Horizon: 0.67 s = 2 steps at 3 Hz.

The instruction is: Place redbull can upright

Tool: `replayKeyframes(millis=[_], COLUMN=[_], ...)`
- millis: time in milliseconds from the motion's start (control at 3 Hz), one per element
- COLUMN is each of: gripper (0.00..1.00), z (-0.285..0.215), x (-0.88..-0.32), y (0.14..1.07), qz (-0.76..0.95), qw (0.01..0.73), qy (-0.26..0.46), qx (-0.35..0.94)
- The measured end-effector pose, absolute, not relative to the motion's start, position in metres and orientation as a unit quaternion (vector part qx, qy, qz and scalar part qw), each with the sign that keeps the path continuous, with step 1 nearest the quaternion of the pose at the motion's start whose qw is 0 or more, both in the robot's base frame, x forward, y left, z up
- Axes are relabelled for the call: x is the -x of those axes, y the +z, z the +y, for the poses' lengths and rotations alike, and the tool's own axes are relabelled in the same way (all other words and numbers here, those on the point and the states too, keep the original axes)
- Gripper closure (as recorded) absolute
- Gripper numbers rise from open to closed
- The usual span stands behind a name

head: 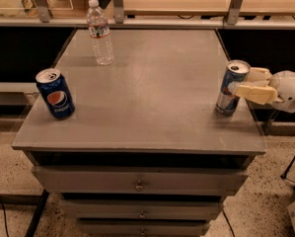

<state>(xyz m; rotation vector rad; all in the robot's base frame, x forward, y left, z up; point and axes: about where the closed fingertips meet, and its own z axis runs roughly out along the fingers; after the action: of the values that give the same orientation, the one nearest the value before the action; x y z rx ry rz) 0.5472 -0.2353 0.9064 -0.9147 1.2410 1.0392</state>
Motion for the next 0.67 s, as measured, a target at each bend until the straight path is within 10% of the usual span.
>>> replayKeyframes(millis=[667], gripper=[0.15], z=[-0.2405], x=[-0.5392], y=[0.8999], qz=[0.532], qw=[0.609], qy=[0.447], qx=[0.383])
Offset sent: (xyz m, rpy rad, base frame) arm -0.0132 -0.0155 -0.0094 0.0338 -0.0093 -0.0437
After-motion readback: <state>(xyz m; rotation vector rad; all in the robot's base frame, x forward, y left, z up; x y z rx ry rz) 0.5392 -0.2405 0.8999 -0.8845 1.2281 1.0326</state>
